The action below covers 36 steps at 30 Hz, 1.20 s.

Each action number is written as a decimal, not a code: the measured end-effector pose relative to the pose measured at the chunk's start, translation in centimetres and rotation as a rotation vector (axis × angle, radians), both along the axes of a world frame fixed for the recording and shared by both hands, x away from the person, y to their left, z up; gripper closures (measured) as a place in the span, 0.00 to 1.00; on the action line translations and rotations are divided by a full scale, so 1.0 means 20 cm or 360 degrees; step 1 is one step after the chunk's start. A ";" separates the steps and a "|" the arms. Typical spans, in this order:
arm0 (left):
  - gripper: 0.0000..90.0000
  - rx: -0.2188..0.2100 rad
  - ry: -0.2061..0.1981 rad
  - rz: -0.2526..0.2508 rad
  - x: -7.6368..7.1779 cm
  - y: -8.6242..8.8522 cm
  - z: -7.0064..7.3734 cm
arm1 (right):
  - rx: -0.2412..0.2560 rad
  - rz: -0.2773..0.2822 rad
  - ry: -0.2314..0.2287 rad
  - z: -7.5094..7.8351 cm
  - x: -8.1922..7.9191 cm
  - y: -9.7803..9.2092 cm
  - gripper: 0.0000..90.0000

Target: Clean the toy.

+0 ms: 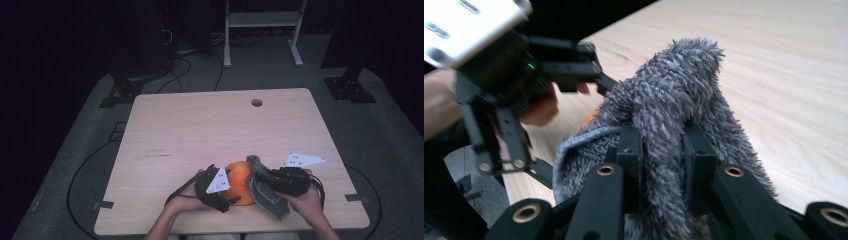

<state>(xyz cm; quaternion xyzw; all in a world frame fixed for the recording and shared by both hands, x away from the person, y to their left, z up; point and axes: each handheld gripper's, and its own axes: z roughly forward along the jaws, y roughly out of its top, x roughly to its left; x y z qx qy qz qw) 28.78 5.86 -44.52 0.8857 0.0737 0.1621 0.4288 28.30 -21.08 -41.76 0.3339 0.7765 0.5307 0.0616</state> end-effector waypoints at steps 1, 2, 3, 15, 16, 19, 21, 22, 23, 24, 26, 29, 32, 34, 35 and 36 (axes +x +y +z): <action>0.17 0.0009 -0.0004 -0.0003 0.00 0.00 0.00 | 0.0000 0.0000 0.0000 0.00 0.00 0.00 0.82; 0.17 0.0007 0.0002 -0.0003 0.00 0.01 0.01 | 0.0016 -0.0004 0.0016 -0.02 0.01 -0.01 0.82; 0.17 -0.0013 0.0027 0.0007 0.01 0.02 0.01 | 0.0020 -0.0042 0.0053 -0.05 0.02 -0.05 0.82; 0.22 -0.0079 0.0163 0.0096 0.05 0.05 0.02 | -0.0175 -0.0194 0.0153 -0.09 0.02 -0.16 0.82; 0.24 -0.0075 0.0076 0.0066 0.03 0.03 0.04 | -0.0113 -0.0158 0.0088 -0.04 0.00 -0.14 0.82; 0.26 -0.0043 0.0011 0.0032 0.01 0.00 0.06 | -0.0050 -0.0094 0.0000 0.04 -0.03 -0.10 0.82; 0.25 0.0002 -0.0064 -0.0049 -0.04 -0.05 0.08 | -0.0087 -0.0011 -0.0119 0.12 -0.07 0.00 0.82; 0.23 0.0003 -0.0070 -0.0062 -0.05 -0.05 0.09 | -0.0129 0.0005 -0.0127 0.12 -0.08 0.03 0.82; 0.20 0.0003 -0.0070 -0.0062 -0.05 -0.05 0.09 | -0.0216 0.0003 -0.0144 0.10 -0.08 0.06 0.82; 0.16 -0.0025 0.0001 -0.0044 -0.03 -0.03 0.09 | -0.0238 0.0007 -0.0143 0.07 -0.07 0.07 0.82; 0.11 -0.0058 0.0079 0.0004 0.00 -0.02 0.08 | -0.0161 0.0020 -0.0091 0.03 -0.06 0.04 0.82; 0.11 -0.0052 0.0167 0.0016 0.02 -0.01 0.04 | -0.0135 0.0018 -0.0076 0.01 -0.05 0.01 0.82; 0.23 -0.0067 0.0107 0.0006 0.02 0.00 0.05 | -0.0164 -0.0020 -0.0047 0.00 -0.03 -0.04 0.82; 0.28 -0.0083 0.0082 0.0033 0.01 -0.01 0.06 | -0.0209 -0.0071 -0.0048 0.02 -0.03 -0.06 0.82; 0.30 -0.0090 0.0074 0.0049 0.01 -0.01 0.07 | -0.0226 -0.0099 -0.0059 0.03 -0.04 -0.07 0.82; 0.31 -0.0096 0.0061 0.0048 0.01 -0.01 0.08 | -0.0226 -0.0107 -0.0075 0.06 -0.05 -0.07 0.82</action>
